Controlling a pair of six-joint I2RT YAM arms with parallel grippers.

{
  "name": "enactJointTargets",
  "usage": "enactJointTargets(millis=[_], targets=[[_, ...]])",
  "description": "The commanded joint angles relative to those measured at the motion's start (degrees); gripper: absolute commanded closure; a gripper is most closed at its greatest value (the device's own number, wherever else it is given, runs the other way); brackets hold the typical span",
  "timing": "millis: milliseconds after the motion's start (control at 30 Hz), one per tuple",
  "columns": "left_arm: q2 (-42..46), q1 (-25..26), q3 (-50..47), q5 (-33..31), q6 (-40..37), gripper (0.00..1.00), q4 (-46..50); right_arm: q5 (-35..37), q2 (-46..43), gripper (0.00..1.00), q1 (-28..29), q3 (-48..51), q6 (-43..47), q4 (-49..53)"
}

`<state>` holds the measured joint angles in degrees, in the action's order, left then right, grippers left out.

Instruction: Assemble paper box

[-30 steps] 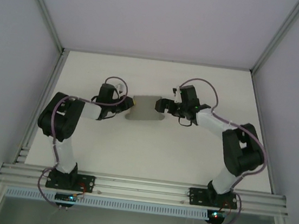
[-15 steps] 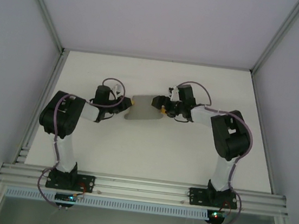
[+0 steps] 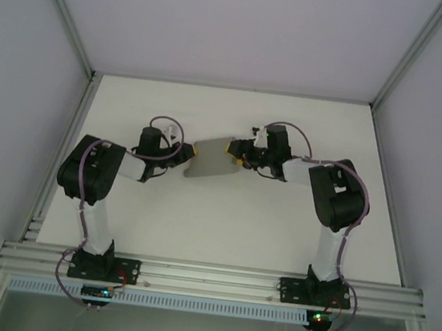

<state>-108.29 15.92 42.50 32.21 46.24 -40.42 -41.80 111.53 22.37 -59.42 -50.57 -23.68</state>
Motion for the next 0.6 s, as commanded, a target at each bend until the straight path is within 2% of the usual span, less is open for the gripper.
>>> enactJointTargets(millis=[0,67,133,167,233,400,433,500,567], targets=[[2.11,0.82,0.06,-2.75,-4.38,0.65,10.51,-0.24,-3.09,0.56,0.24,-1.81,2.12,5.54],[5.57,1.29,1.19,-3.92,-6.80,0.47,10.83,-0.21,-4.30,0.57,-0.10,-2.23,1.99,8.57],[8.88,1.89,3.14,-4.79,-10.12,0.22,11.46,0.14,-5.91,0.58,-0.62,-2.76,2.13,12.49],[10.59,2.38,4.70,-5.20,-12.76,0.03,12.37,0.23,-6.97,0.58,-0.95,-3.13,2.33,15.01],[13.54,4.08,7.32,-5.59,-19.61,0.00,14.03,1.16,-9.05,0.58,-1.79,-4.26,1.94,21.62],[18.49,11.25,11.81,-6.58,-45.57,0.00,21.81,-0.53,-12.49,0.56,-6.65,-8.00,-2.25,41.24],[19.07,12.27,12.79,-5.41,-49.99,0.00,24.23,-1.10,-12.98,0.59,-7.78,-7.69,-4.30,42.58],[19.76,13.94,15.82,0.81,-61.47,0.00,33.07,-3.55,-14.75,0.63,-9.74,-5.33,-11.58,40.66],[20.11,15.93,18.77,2.33,-71.73,0.00,42.26,-5.73,-16.84,0.66,-11.57,-2.36,-18.74,36.87]])
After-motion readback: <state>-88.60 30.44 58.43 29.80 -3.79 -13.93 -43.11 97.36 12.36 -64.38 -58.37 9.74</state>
